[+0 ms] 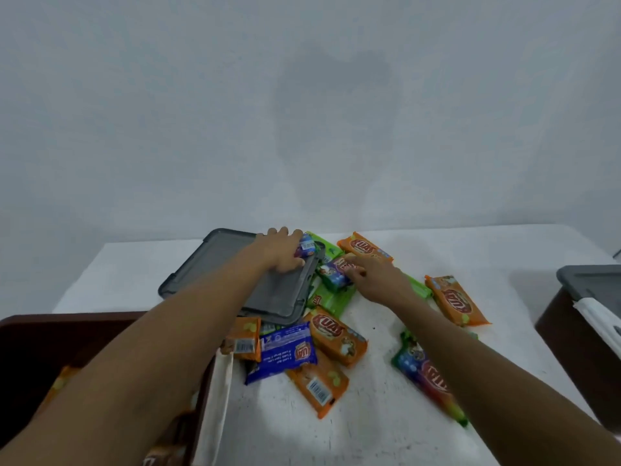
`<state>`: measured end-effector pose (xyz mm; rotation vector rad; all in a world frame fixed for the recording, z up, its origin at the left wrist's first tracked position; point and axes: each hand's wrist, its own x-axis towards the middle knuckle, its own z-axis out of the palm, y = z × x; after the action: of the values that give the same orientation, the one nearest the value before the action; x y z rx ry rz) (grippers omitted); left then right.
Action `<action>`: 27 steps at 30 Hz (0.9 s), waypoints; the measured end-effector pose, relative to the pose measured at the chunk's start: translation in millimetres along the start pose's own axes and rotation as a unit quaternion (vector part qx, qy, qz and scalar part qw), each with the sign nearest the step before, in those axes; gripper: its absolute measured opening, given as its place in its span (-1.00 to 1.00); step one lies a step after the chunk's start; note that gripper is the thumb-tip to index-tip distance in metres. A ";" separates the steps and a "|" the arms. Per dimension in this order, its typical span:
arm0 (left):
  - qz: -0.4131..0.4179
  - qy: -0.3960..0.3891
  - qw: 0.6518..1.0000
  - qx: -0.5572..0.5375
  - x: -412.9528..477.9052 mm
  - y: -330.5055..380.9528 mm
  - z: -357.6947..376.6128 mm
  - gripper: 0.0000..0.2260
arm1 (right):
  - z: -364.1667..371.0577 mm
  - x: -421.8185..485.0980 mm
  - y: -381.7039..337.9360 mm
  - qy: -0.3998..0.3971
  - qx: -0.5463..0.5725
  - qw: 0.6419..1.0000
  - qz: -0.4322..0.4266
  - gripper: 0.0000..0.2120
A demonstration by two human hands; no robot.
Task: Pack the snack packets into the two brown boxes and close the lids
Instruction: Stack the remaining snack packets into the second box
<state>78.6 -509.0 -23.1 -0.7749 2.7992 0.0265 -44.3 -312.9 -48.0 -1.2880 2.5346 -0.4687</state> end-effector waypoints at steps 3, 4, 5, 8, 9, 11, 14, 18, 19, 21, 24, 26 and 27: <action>-0.008 -0.005 0.999 -0.041 9.0 3.4 7.5 -0.41 | 4.7 3.6 -1.3 -0.004 0.009 1.000 -0.001 -0.63; -0.006 -0.008 0.998 -0.054 9.5 2.5 7.5 -0.44 | 5.3 3.4 -2.7 0.004 0.034 0.999 0.002 -0.64; -0.002 -0.011 0.998 -0.069 9.8 1.0 5.7 -0.49 | 6.9 4.7 -2.8 0.017 0.065 0.998 0.007 -0.66; -0.004 0.010 0.981 -0.195 0.9 -7.4 -7.2 -0.67 | 9.7 4.3 -6.2 0.060 0.146 0.987 0.040 -0.68; -0.017 0.025 0.959 -0.282 -3.6 -10.8 -13.3 -0.69 | 11.0 4.5 -7.9 0.074 0.175 0.980 0.052 -0.68; -0.043 0.029 0.878 -0.476 -17.7 -17.0 -28.7 -0.71 | 12.7 4.4 -13.5 0.097 0.265 0.956 0.081 -0.74; -0.039 -0.014 0.786 -0.617 -39.4 -28.7 -46.6 -0.74 | 8.2 2.7 -23.7 0.142 0.370 0.911 0.115 -0.67; -0.014 -0.014 0.792 -0.610 -70.2 -48.3 -56.1 -0.83 | -9.9 -6.2 -49.1 0.150 0.511 0.835 0.141 -0.53; -0.015 -0.005 0.799 -0.602 -81.2 -55.2 -57.6 -0.83 | -14.2 -9.0 -58.8 0.144 0.536 0.818 0.151 -0.53; -0.017 0.000 0.810 -0.586 -101.1 -67.9 -59.6 -0.81 | -22.6 -13.8 -78.1 0.124 0.574 0.793 0.160 -0.55; -0.011 0.009 0.828 -0.561 -134.2 -89.4 -59.2 -0.78 | -32.5 -32.8 -114.5 0.061 0.614 0.777 0.125 -0.62; 0.006 0.027 0.850 -0.526 -160.3 -109.1 -57.3 -0.66 | -32.6 -51.8 -145.3 0.015 0.635 0.765 0.105 -0.64; 0.013 0.028 0.864 -0.503 -175.8 -120.3 -55.3 -0.57 | -29.8 -62.2 -162.8 -0.001 0.643 0.758 0.108 -0.68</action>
<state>273.8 -528.0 76.7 -0.9018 2.7053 1.5767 99.5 -347.6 48.9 -0.4016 1.5293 -1.6901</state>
